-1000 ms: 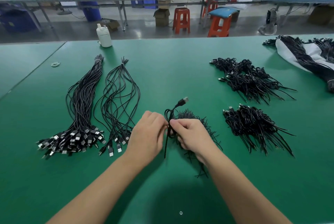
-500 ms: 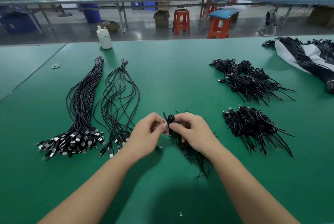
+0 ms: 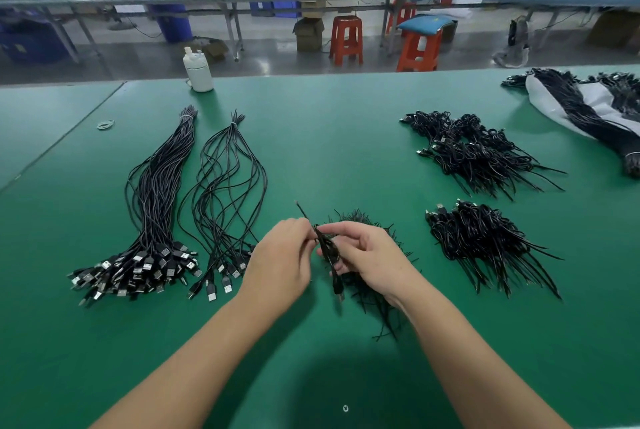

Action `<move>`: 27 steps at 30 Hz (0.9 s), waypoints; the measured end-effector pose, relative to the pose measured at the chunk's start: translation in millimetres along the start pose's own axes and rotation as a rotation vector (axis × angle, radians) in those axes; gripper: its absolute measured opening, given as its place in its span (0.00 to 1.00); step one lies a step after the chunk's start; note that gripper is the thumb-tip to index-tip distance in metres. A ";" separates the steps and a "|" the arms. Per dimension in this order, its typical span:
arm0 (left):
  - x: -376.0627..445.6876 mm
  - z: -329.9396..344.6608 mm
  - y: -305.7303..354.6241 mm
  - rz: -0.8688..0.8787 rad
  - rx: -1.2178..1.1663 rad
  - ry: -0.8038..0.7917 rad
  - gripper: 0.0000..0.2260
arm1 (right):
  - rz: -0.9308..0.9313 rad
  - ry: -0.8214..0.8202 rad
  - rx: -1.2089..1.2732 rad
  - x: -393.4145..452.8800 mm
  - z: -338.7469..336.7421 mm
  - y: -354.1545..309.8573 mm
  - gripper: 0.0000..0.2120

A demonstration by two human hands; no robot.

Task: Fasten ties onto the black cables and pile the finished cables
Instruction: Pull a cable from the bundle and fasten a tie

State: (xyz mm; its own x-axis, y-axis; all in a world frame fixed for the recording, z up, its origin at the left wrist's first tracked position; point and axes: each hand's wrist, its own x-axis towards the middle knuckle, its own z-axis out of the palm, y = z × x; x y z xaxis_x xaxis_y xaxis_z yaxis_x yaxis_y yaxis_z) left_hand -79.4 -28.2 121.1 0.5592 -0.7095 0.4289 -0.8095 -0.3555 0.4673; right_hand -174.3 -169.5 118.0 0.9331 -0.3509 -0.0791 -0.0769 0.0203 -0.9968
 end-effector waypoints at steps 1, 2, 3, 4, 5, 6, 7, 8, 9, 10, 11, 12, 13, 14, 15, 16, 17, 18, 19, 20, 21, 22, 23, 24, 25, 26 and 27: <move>1.7 -0.3 -1.6 -0.085 -0.066 -0.017 0.07 | -0.012 -0.029 0.001 -0.8 -0.5 0.7 0.13; 3.8 -0.1 -4.0 -0.167 -0.126 -0.045 0.08 | -0.027 -0.033 -0.034 -1.4 -1.4 1.5 0.13; 5.9 -0.1 -6.1 -0.242 -0.178 -0.083 0.09 | -0.040 -0.015 -0.105 -1.3 -2.5 2.0 0.13; 7.5 -0.5 -7.6 -0.297 -0.218 -0.118 0.10 | -0.055 0.017 -0.203 -0.7 -3.6 2.6 0.12; 8.7 -1.0 -8.6 -0.328 -0.243 -0.147 0.10 | -0.077 0.054 -0.306 -0.2 -4.3 2.1 0.11; 9.3 -1.1 -9.2 -0.341 -0.261 -0.168 0.10 | -0.102 0.084 -0.394 0.2 -4.7 1.9 0.09; 9.6 -1.1 -9.3 -0.347 -0.275 -0.183 0.10 | -0.129 0.108 -0.456 0.2 -5.3 2.1 0.08; 9.3 -1.3 -9.1 -0.349 -0.286 -0.193 0.10 | -0.147 0.123 -0.489 0.5 -5.5 2.8 0.07; 8.5 -1.4 -9.2 -0.346 -0.291 -0.198 0.11 | -0.145 0.133 -0.497 0.6 -5.0 3.6 0.05; 7.7 -1.3 -8.8 -0.335 -0.287 -0.194 0.12 | -0.124 0.131 -0.476 0.5 -3.8 4.2 0.03; 6.9 -0.9 -7.9 -0.317 -0.271 -0.181 0.13 | -0.092 0.117 -0.440 0.3 -2.2 5.0 0.02; 6.2 0.0 -6.1 -0.295 -0.243 -0.161 0.12 | -0.068 0.104 -0.410 0.5 -0.8 6.4 0.03; 6.0 1.1 -3.6 -0.269 -0.209 -0.135 0.11 | -0.051 0.100 -0.390 0.5 0.5 6.7 0.06; 5.9 2.1 -0.4 -0.236 -0.171 -0.104 0.09 | -0.036 0.102 -0.374 0.6 1.6 6.2 0.09; 6.0 3.2 3.0 -0.193 -0.126 -0.076 0.09 | -0.019 0.109 -0.351 1.1 2.5 5.6 0.11; 6.5 4.0 5.5 -0.129 -0.061 -0.052 0.09 | 0.000 0.120 -0.319 2.0 3.7 5.6 0.13; 6.9 5.1 6.0 -0.031 0.038 -0.025 0.09 | 0.024 0.133 -0.285 3.0 4.1 6.0 0.16; 6.7 6.6 4.7 0.088 0.152 0.009 0.09 | 0.050 0.141 -0.245 3.7 4.1 6.4 0.19; 5.8 8.4 1.6 0.210 0.247 0.046 0.09 | 0.073 0.137 -0.196 3.4 2.8 6.7 0.20; 4.8 9.7 -2.0 0.310 0.307 0.073 0.10 | 0.085 0.119 -0.146 2.8 0.9 7.4 0.20; 4.2 10.8 -5.6 0.381 0.336 0.085 0.10 | 0.090 0.093 -0.111 1.4 -1.6 7.3 0.20; 3.8 12.7 -8.2 0.424 0.343 0.089 0.10 | 0.095 0.070 -0.101 -0.2 -4.3 7.2 0.20; 4.0 14.9 -10.5 0.445 0.342 0.086 0.10 | 0.105 0.055 -0.105 -1.5 -6.7 7.1 0.19; 4.3 16.9 -12.2 0.449 0.339 0.080 0.10 | 0.120 0.052 -0.106 -1.7 -8.3 7.3 0.19; 4.3 19.5 -13.2 0.446 0.333 0.075 0.10 | 0.138 0.057 -0.101 -1.7 -9.7 7.9 0.18; 4.6 22.5 -13.6 0.440 0.323 0.071 0.09 | 0.154 0.066 -0.089 -1.5 -10.9 8.5 0.16; 4.8 25.4 -13.7 0.434 0.310 0.069 0.09 | 0.161 0.074 -0.072 -1.6 -11.9 8.6 0.15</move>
State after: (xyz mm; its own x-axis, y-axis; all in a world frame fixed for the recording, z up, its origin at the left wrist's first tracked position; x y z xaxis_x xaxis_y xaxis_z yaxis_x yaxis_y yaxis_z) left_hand -70.2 -42.2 97.1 0.1630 -0.7933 0.5866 -0.9779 -0.2086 -0.0104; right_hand -180.7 -179.9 109.7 0.8784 -0.4165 -0.2345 -0.2509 0.0158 -0.9679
